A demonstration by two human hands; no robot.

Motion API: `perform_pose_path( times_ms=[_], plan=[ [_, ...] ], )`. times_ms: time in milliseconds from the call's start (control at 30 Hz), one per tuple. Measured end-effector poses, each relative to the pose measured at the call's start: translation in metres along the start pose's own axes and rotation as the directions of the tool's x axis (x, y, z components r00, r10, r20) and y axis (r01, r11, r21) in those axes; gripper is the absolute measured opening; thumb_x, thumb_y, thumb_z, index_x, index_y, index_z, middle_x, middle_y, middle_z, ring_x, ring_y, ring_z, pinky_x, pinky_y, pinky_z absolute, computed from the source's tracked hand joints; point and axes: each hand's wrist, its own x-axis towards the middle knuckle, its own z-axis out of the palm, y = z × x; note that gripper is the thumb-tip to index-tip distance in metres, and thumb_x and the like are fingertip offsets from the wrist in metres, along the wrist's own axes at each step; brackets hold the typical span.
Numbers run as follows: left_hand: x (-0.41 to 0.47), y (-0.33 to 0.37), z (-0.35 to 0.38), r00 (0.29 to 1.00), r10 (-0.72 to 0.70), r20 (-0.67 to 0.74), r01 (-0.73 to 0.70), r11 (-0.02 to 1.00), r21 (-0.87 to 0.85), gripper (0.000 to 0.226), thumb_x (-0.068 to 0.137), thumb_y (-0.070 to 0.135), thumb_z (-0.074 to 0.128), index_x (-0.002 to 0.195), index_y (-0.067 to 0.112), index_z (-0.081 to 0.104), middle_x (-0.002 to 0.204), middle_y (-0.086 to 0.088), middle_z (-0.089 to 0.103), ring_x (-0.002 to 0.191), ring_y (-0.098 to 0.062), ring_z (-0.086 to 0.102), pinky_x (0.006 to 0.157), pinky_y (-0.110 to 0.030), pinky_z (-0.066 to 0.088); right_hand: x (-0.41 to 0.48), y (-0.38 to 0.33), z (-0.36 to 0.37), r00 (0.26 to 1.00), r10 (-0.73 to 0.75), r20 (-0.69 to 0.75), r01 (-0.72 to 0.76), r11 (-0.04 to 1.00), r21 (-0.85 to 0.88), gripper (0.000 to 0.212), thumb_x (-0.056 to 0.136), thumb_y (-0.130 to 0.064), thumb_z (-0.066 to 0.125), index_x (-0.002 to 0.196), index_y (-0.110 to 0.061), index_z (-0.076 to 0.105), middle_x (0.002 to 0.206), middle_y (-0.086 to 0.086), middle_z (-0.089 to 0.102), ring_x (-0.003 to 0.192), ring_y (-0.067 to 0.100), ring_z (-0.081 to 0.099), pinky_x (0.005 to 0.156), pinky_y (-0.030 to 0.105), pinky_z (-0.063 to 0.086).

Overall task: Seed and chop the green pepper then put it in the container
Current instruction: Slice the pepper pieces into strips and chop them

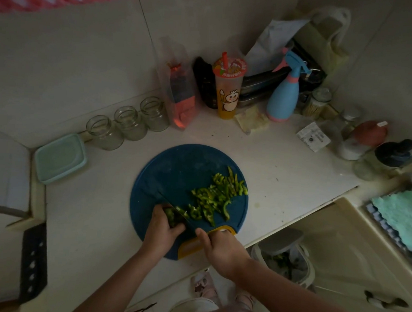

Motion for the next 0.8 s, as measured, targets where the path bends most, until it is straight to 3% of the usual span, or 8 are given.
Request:
perform_pose_path(
  times_ms=[200,467,600,800],
  plan=[
    [0.001,0.000,0.002,1.000,-0.019,-0.005,0.019,1.000,-0.013,0.055,0.075,0.006,0.072,0.120,0.001,0.041,0.112,-0.016,0.054,0.105,-0.028,0.056,0.090,-0.043,0.048,0.000,0.005,0.001,0.999,0.034,-0.002,-0.034,0.999,0.019,0.060,0.096,-0.056,0.026,0.058,-0.013,0.041,0.059,0.008,0.046,0.061,0.024,0.049,0.069,0.044,0.047],
    [0.002,0.000,0.004,1.000,0.018,-0.003,-0.018,1.000,0.024,0.054,0.076,0.007,0.072,0.120,-0.001,0.041,0.109,-0.014,0.053,0.101,-0.027,0.055,0.083,-0.032,0.047,0.004,0.002,0.000,0.994,0.097,0.044,-0.098,0.995,0.019,0.059,0.097,-0.055,0.026,0.055,-0.016,0.039,0.056,0.004,0.042,0.061,0.022,0.048,0.071,0.041,0.048],
    [-0.002,-0.001,0.004,0.998,0.057,0.006,-0.057,0.997,0.052,0.055,0.076,0.011,0.073,0.119,0.002,0.041,0.106,-0.009,0.052,0.098,-0.023,0.055,0.078,-0.027,0.044,0.013,-0.011,0.002,0.991,0.130,0.045,-0.128,0.991,-0.045,0.058,0.097,-0.057,0.021,0.058,-0.017,0.038,0.074,0.018,0.054,0.075,0.029,0.055,0.069,0.035,0.042],
    [-0.008,-0.002,0.000,0.995,0.097,0.011,-0.097,0.995,0.026,0.051,0.076,0.015,0.074,0.115,0.010,0.041,0.104,-0.005,0.054,0.095,-0.018,0.056,0.075,-0.022,0.043,0.020,-0.023,0.009,0.993,0.120,0.000,-0.119,0.990,-0.073,0.060,0.096,-0.059,0.020,0.060,-0.017,0.043,0.074,0.010,0.055,0.077,0.028,0.059,0.068,0.034,0.043]
  ],
)
